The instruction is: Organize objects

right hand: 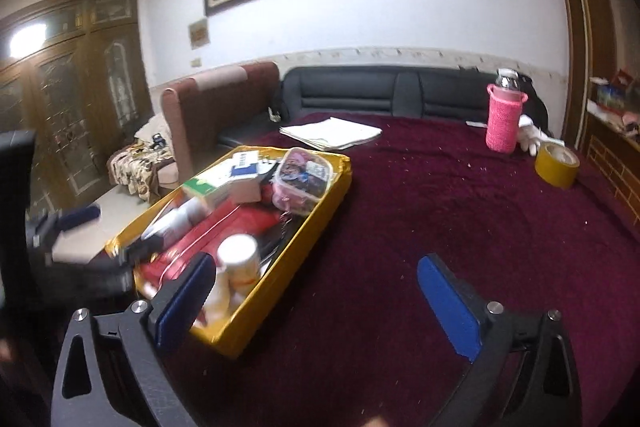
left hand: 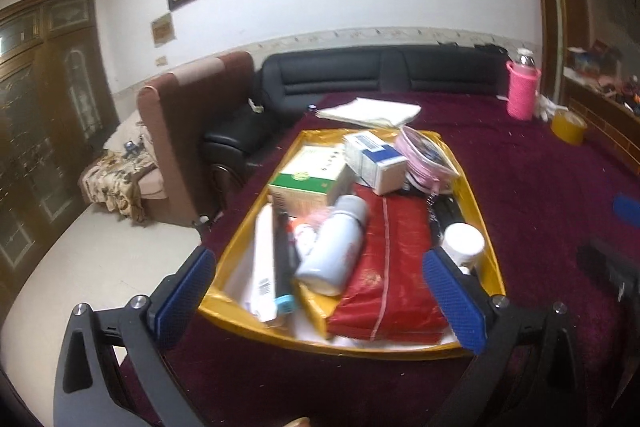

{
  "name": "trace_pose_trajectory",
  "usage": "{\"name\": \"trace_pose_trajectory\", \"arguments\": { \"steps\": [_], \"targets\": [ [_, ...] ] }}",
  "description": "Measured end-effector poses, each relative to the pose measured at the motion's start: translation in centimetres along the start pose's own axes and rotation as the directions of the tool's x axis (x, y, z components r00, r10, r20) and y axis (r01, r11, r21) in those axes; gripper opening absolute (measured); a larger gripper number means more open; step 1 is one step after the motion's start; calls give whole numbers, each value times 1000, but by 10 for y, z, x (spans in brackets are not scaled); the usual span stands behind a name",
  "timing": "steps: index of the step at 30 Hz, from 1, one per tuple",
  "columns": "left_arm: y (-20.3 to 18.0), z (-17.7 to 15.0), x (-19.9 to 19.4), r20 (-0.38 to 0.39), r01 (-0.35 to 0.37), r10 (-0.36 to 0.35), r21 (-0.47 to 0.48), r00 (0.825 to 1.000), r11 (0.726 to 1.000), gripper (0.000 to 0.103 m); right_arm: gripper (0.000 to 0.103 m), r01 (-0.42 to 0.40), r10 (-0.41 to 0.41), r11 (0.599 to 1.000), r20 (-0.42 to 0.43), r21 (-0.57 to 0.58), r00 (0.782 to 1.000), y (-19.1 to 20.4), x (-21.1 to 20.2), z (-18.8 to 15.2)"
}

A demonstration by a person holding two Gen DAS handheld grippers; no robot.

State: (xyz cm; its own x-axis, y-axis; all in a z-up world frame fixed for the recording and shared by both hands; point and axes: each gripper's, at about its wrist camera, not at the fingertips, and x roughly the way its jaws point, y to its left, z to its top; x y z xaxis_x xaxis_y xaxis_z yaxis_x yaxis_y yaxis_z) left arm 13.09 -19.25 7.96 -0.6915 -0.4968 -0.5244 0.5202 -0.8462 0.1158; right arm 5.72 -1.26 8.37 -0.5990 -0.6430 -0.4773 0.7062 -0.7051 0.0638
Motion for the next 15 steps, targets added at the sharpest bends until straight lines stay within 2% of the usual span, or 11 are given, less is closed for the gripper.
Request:
{"name": "trace_pose_trajectory", "arguments": {
  "steps": [5,9,15],
  "targets": [
    [3,-5,-2,-23,3,-3,-17,1000,1000,103,103,-27,30,998,52,-64,998,16,-9,-15],
    [-2,-10,1,-19,-62,63,21,998,998,103,103,-12,21,994,80,-111,997,26,-9,-23],
    [-3,-13,4,-19,-66,67,25,998,998,103,103,-16,23,996,71,-89,997,22,-6,-24]
  ]
}}
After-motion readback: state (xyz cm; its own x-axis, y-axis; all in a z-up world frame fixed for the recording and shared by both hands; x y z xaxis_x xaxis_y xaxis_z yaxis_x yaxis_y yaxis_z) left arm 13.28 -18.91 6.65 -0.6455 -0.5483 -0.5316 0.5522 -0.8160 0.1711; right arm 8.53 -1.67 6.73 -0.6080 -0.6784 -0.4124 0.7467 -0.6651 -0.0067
